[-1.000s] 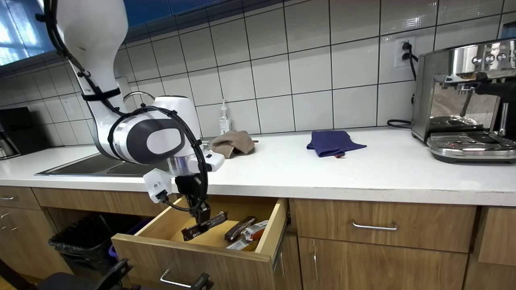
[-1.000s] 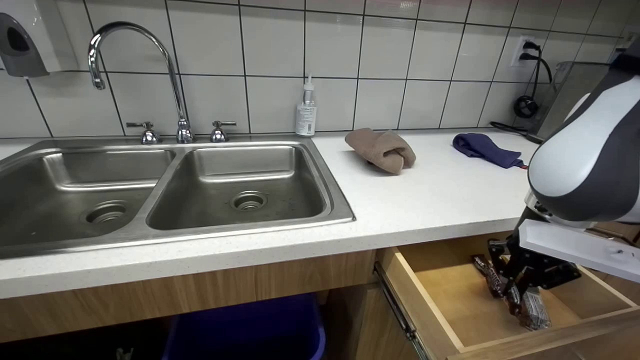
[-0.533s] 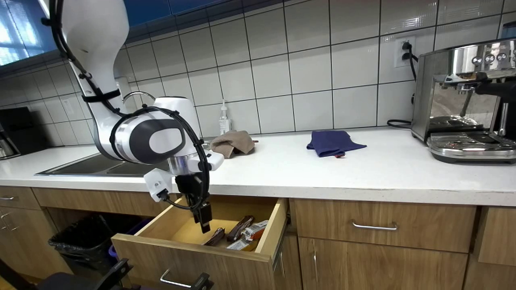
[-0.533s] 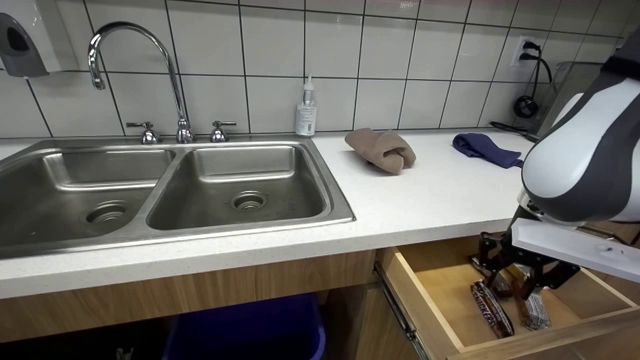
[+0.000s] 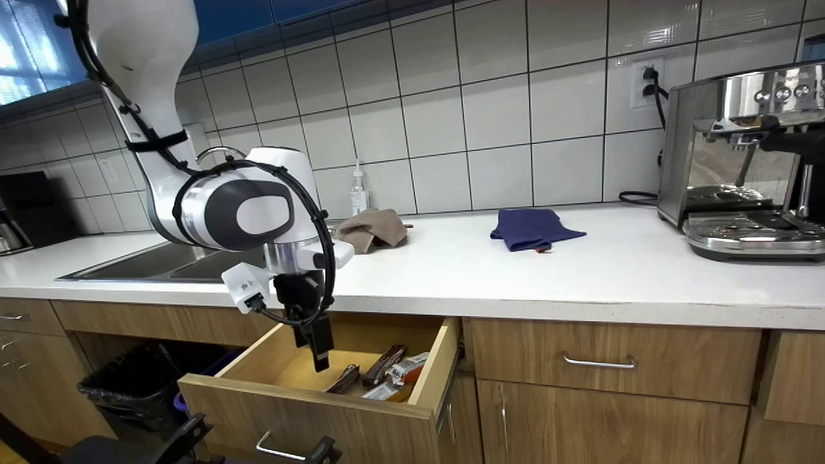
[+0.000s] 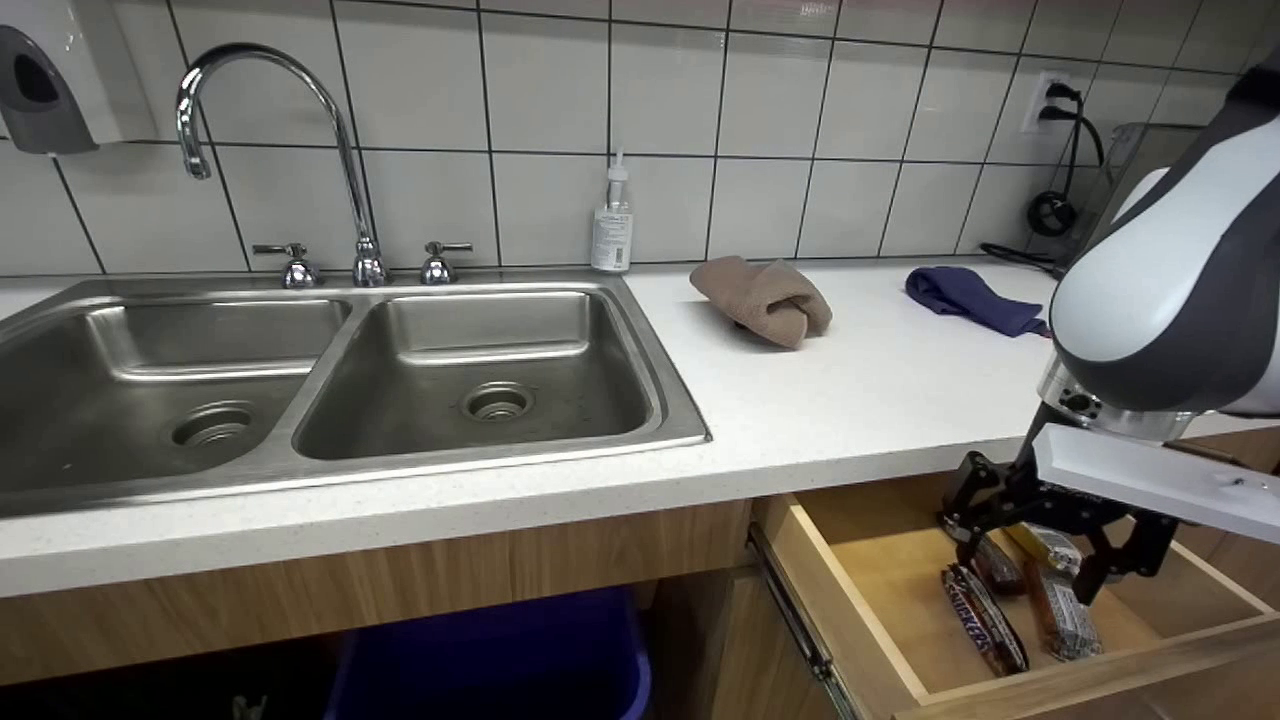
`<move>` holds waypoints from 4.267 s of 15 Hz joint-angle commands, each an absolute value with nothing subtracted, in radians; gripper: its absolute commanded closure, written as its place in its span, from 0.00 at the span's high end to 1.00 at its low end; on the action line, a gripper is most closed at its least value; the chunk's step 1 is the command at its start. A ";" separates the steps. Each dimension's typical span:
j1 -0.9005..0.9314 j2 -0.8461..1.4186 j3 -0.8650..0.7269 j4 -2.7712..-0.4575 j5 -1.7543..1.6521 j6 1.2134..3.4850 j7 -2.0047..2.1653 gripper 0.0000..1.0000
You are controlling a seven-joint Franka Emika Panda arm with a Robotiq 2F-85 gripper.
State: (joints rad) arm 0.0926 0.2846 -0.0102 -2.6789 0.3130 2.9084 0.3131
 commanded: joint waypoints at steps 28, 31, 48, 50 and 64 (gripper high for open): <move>-0.012 0.060 -0.078 -2.772 -0.086 2.340 0.263 1.00; -0.011 0.079 -0.078 -2.773 -0.097 2.336 0.259 1.00; 0.011 0.334 -0.113 -2.646 -0.130 2.525 0.275 1.00; 0.017 0.352 -0.116 -2.627 -0.134 2.545 0.276 1.00; 0.045 0.418 -0.132 -2.496 -0.155 2.624 0.275 1.00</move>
